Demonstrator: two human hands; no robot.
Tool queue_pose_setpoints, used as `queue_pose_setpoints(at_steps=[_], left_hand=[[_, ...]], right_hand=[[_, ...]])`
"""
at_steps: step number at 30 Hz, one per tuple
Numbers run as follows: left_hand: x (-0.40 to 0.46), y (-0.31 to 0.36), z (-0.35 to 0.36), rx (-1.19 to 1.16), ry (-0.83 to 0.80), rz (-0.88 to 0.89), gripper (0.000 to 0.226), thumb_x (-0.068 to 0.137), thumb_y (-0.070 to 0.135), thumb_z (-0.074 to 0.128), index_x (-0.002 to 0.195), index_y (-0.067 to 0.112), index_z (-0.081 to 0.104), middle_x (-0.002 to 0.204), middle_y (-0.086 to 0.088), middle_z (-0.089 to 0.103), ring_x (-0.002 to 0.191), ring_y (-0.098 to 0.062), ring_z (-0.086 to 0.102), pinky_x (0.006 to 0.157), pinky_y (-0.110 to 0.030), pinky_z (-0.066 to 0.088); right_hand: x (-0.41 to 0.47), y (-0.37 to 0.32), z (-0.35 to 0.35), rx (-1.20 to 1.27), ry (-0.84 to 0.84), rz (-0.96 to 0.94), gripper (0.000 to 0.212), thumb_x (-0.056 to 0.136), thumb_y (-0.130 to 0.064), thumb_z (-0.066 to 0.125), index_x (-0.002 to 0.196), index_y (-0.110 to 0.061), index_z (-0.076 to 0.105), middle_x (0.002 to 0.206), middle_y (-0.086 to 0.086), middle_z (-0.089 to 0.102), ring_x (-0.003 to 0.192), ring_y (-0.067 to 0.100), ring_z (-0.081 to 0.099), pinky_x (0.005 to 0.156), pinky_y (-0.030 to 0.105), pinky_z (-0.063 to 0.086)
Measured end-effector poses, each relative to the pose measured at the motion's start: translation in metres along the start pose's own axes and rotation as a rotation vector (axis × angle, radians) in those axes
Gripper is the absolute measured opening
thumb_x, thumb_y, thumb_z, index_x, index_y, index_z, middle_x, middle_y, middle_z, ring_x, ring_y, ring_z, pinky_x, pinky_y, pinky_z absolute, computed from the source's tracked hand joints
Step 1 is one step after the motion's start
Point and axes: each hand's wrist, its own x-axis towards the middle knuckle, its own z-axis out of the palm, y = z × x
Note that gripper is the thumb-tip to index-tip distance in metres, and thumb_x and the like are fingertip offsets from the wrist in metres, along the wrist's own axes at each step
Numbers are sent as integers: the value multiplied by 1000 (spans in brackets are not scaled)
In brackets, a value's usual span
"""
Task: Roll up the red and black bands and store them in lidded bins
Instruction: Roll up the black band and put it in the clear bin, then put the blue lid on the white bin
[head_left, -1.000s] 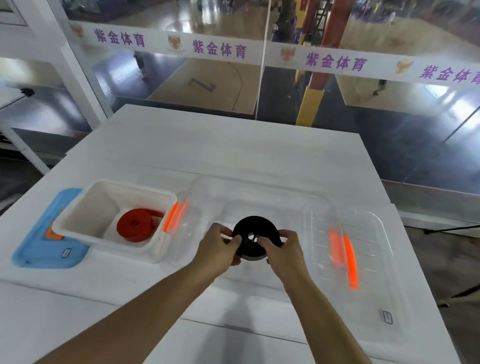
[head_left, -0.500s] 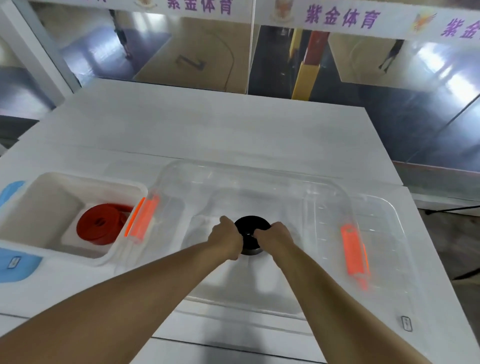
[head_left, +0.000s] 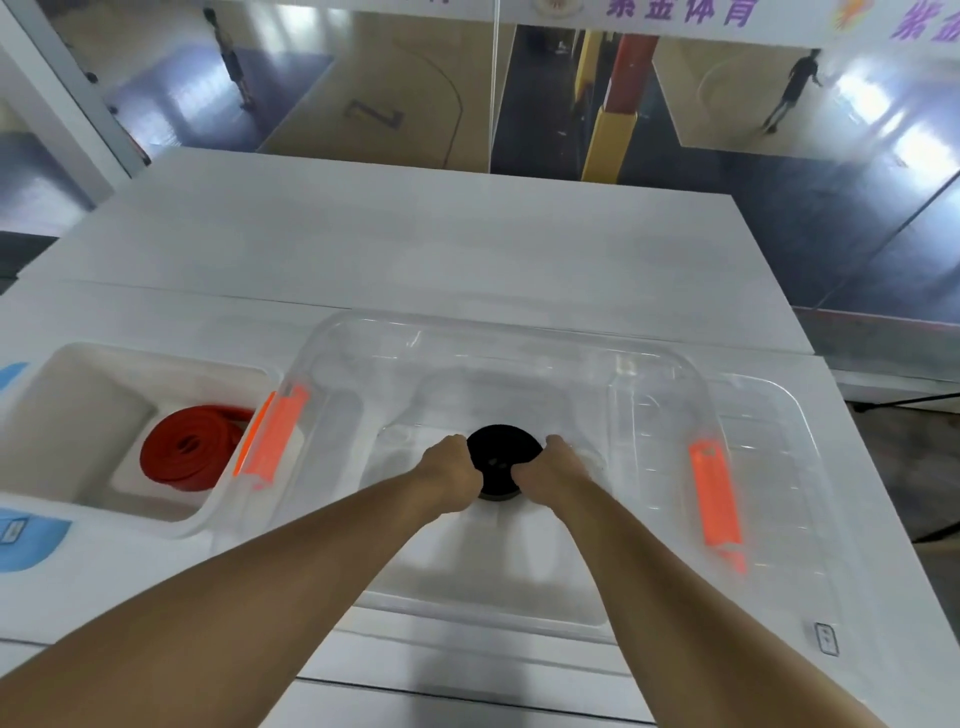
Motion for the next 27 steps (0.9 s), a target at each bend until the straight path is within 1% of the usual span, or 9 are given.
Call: queue_pose_setpoints(at_steps=[2,4,5,9,12,14,18,22,27], left_hand=[[-5,2,-3,75,-19,45,39,96,9,48,135,8,49,125,-15,61,104,-29,61,85,-36,52],[-15,3,-8,155,-23,110,45,99,12,48,143,9,44,139,-13,55,122,-29,57,95,-32,48],[-20,2,-10,182,-11,140,46,99,14,48,144,9,43,142,-11,54,125,-28,55,96,-30,46],[-42,2,-22,332,134,271,41,101,25,49,141,17,49,139,-5,54,124,-23,56,89,-20,33],[-71,-3,-32,368,189,346,38,100,27,50,138,19,52,138,-6,53,124,-26,53,102,-31,41],[-92,-7,-38,404,245,385,37,100,27,51,136,19,53,137,-5,53,122,-28,52,102,-38,43],[-136,-24,-48,484,403,466,35,97,28,52,131,21,57,131,-3,58,113,-28,57,96,-38,45],[-183,-49,-58,478,516,507,34,95,26,54,129,20,60,130,0,59,115,-27,57,98,-37,42],[-233,-97,-76,440,629,526,31,90,24,60,120,20,65,121,1,63,105,-27,62,91,-38,48]], right_hand=[[-4,-3,-5,-20,39,-43,65,93,-24,59,152,-15,36,143,11,53,121,33,60,96,38,53],[-12,-6,-11,-68,76,-90,63,95,-27,57,153,-17,37,144,9,53,124,33,59,89,33,50],[-16,-6,-14,-79,95,-121,62,96,-28,56,154,-19,37,145,8,53,125,32,58,88,34,49],[-39,-4,-20,-48,139,-238,59,97,-25,56,154,-26,39,151,4,44,125,31,58,99,42,53],[-64,1,-22,-64,188,-358,56,99,-23,55,152,-26,41,151,3,45,125,29,56,102,46,52],[-84,4,-23,-70,231,-447,52,100,-23,55,151,-25,44,151,3,46,129,26,52,107,45,48],[-127,9,-18,-43,301,-588,48,99,-21,55,147,-24,50,147,3,49,127,26,50,109,41,43],[-168,8,-7,-12,359,-675,47,98,-17,58,144,-22,54,143,1,52,126,25,51,107,36,42],[-216,-6,28,67,377,-755,45,95,-14,62,140,-22,59,130,0,59,122,23,53,106,38,44]])
